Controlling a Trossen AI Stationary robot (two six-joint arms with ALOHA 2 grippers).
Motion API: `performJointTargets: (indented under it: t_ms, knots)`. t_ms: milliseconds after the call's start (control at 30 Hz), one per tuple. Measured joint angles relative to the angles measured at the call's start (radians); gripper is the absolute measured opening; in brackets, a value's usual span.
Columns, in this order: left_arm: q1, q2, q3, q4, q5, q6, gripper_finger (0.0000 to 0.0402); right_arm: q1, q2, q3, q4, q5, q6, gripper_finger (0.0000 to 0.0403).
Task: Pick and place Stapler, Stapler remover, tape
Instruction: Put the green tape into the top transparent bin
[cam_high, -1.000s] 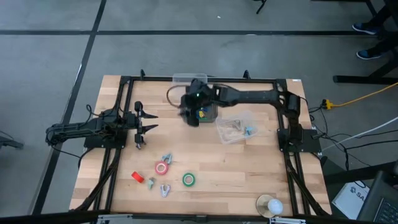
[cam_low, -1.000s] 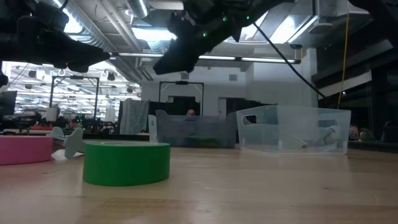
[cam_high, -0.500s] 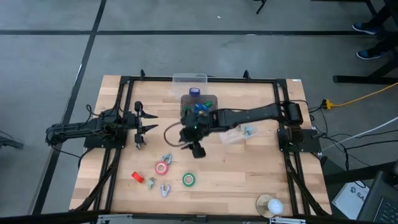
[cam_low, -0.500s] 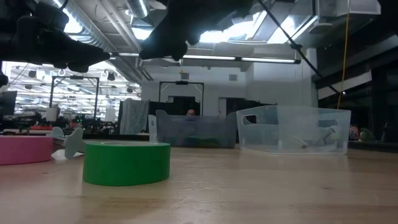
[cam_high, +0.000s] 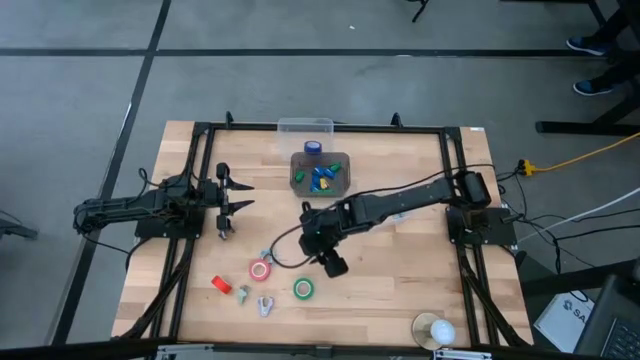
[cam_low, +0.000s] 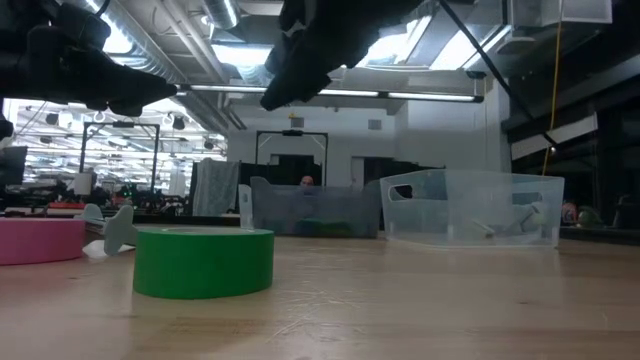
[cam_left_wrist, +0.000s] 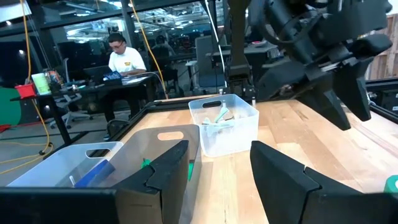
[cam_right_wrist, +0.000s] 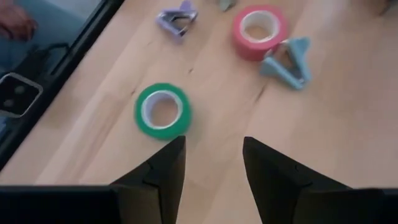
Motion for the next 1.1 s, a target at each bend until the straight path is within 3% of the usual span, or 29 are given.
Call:
performJointTargets:
  t_ms: [467,833,1000,1100]
  knots:
    - [0.0,0.0,0.0,0.0,0.0,0.0,0.0169,0.084,0.0,-0.11,0.005,0.0,-0.016,0.0164]
    - [0.0,0.0,0.0,0.0,0.0,0.0,0.0169,0.113,0.0,-0.25,0.246,0.008,-0.196,0.0164]
    - [0.0,0.0,0.0,0.0,0.0,0.0,0.0169,0.155,0.007,-0.266,0.299,0.072,-0.406,0.0164]
    - [0.0,0.0,0.0,0.0,0.0,0.0,0.0169,0.193,0.01,-0.269,0.334,0.127,-0.448,0.0164]
